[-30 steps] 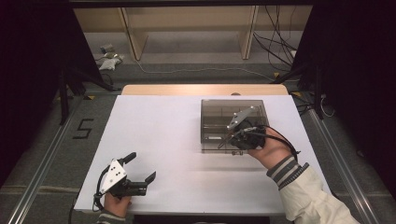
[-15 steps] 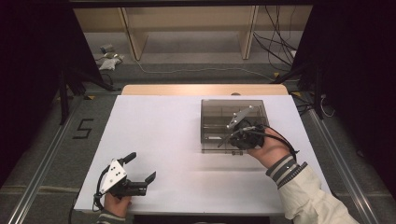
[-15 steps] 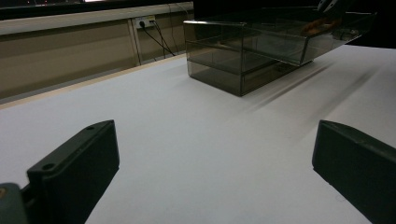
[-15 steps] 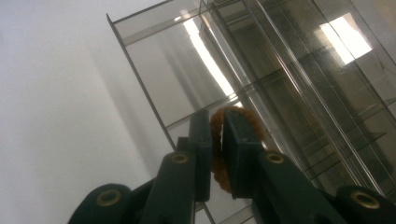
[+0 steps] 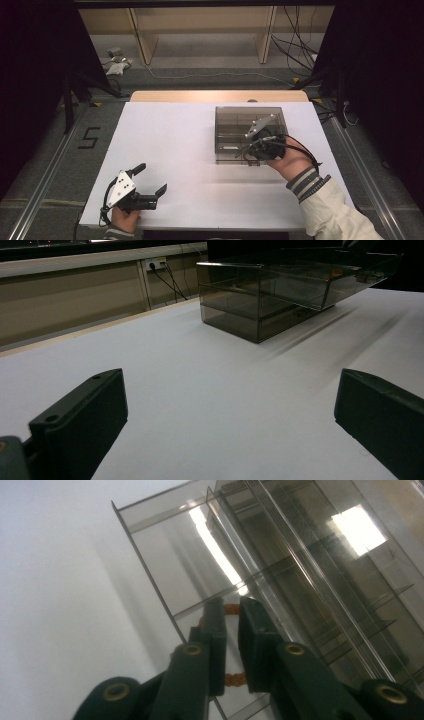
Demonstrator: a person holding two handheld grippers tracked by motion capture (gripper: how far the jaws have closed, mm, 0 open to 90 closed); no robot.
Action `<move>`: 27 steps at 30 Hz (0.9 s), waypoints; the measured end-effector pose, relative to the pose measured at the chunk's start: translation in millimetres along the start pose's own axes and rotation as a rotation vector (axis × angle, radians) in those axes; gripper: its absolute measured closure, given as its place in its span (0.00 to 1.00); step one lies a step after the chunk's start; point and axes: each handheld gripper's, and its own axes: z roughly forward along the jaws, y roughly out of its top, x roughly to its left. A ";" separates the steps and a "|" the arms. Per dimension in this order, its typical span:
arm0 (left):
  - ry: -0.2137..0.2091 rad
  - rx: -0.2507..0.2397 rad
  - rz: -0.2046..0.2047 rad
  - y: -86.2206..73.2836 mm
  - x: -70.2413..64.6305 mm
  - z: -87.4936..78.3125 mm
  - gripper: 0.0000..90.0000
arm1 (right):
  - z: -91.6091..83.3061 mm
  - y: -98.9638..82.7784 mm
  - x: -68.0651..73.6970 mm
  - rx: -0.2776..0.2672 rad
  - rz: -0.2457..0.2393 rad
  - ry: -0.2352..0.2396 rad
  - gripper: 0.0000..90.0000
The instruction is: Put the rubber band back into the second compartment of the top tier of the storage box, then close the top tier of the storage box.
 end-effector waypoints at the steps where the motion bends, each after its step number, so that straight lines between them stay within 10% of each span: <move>1: 0.000 0.000 0.000 0.0 0.1 0.0 0.01 | -1.9 0.0 0.8 -0.006 -0.004 0.003 0.96; 27: 0.003 0.001 0.000 0.1 0.0 0.2 0.01 | -22.4 -16.2 16.8 -0.052 -0.141 0.077 1.00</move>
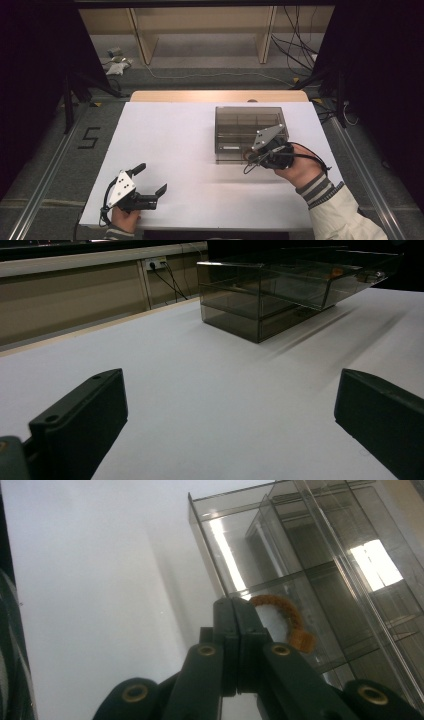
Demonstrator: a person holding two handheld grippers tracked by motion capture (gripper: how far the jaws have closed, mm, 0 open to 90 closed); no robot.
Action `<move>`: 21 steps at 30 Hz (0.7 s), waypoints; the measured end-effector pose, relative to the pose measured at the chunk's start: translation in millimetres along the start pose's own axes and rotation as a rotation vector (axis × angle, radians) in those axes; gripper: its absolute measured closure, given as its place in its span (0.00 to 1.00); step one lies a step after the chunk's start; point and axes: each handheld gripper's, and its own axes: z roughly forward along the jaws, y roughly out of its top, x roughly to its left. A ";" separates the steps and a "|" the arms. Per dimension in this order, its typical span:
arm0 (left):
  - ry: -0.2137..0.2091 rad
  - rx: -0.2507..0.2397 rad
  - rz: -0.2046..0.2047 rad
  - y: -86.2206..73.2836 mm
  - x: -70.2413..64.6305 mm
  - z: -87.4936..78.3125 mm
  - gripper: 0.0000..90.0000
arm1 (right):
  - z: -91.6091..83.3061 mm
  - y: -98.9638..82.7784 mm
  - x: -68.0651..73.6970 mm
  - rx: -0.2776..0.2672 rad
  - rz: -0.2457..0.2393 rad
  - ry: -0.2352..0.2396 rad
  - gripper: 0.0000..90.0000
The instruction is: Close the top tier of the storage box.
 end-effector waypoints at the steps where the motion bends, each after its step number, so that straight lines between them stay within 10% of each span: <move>1: 0.000 0.000 0.000 0.0 -0.1 0.0 0.01 | -0.3 -0.7 -0.1 -0.002 -0.005 0.001 1.00; 21: 0.002 -0.001 -0.001 0.0 -0.1 0.1 0.01 | 10.9 -18.1 -0.8 0.111 -0.009 0.012 1.00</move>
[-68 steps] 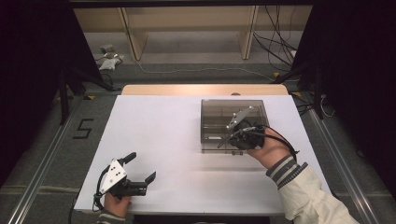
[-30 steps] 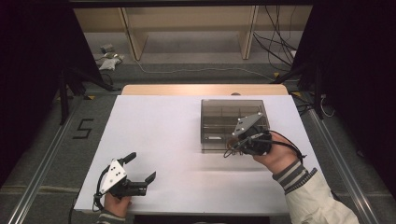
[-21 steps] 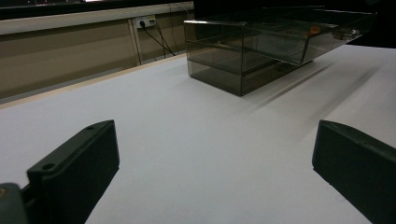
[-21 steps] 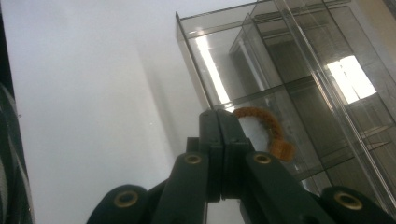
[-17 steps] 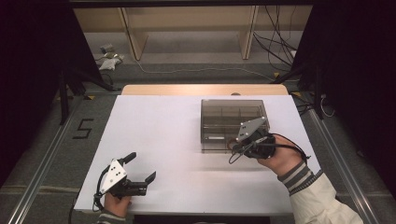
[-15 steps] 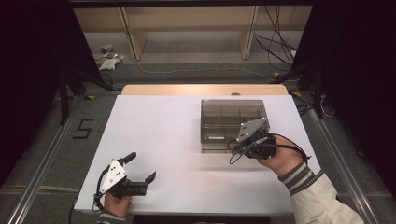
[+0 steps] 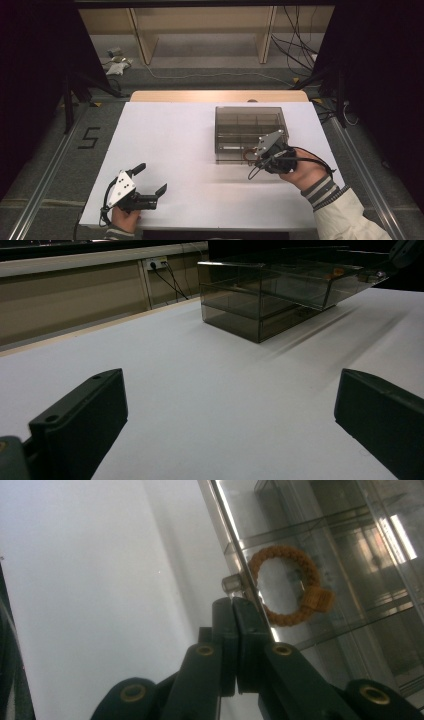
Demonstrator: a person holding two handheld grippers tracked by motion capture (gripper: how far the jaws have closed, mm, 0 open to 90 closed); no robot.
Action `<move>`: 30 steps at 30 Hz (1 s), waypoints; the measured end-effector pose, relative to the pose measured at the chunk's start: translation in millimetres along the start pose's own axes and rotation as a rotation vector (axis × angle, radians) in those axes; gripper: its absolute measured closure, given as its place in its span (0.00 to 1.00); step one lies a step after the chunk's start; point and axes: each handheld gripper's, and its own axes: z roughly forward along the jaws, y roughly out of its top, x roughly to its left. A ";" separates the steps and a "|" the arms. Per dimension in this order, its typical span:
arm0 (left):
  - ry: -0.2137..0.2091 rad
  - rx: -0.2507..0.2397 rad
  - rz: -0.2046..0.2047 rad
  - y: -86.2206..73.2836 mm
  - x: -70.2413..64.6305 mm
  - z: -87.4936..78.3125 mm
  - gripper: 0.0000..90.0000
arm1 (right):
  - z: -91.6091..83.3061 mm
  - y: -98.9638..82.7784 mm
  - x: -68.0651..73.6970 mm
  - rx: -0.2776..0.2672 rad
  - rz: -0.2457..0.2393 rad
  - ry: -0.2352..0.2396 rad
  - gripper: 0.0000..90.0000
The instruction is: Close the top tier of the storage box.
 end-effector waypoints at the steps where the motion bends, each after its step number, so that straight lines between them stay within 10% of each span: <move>1: 0.000 0.000 0.000 0.0 0.0 0.0 0.01 | 1.1 -0.6 0.0 0.005 0.003 0.002 0.99; 30: -0.002 0.000 -0.001 0.0 -0.1 0.1 0.01 | 19.7 -12.0 -6.5 0.122 0.050 -0.028 1.00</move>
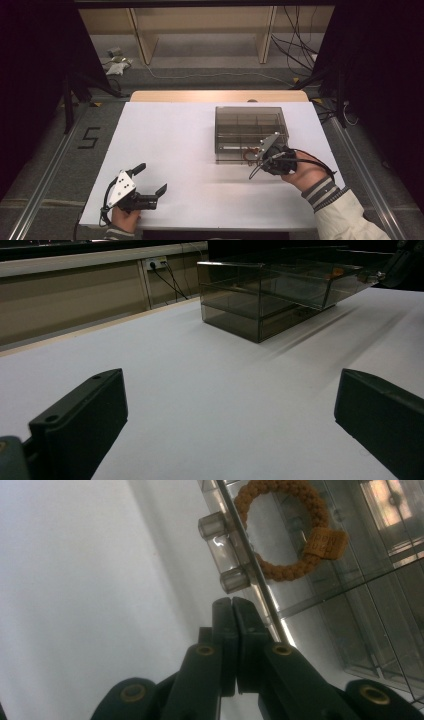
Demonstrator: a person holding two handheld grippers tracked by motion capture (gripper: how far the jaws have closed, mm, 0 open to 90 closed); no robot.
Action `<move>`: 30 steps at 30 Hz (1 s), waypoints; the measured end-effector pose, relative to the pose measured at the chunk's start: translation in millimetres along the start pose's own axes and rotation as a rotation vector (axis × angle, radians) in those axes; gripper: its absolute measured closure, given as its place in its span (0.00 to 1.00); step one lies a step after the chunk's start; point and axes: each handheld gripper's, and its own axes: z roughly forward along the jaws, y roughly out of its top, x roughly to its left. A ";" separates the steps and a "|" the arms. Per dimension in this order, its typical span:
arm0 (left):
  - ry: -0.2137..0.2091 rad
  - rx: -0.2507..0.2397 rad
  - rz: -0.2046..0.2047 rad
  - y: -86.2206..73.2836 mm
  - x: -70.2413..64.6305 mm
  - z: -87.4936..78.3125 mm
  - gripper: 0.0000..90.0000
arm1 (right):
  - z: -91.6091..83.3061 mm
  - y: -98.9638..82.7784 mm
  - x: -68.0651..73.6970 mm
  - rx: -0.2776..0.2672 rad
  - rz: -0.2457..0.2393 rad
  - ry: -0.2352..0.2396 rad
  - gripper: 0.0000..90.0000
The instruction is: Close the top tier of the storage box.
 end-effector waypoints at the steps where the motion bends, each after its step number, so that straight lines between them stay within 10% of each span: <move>1: 0.000 0.000 0.001 0.0 0.0 0.0 0.01 | 0.3 0.3 0.0 -0.001 0.000 -0.001 1.00; 30: 0.000 0.000 0.001 0.0 0.0 0.0 0.01 | 0.4 1.4 -7.0 -0.087 0.062 -0.091 1.00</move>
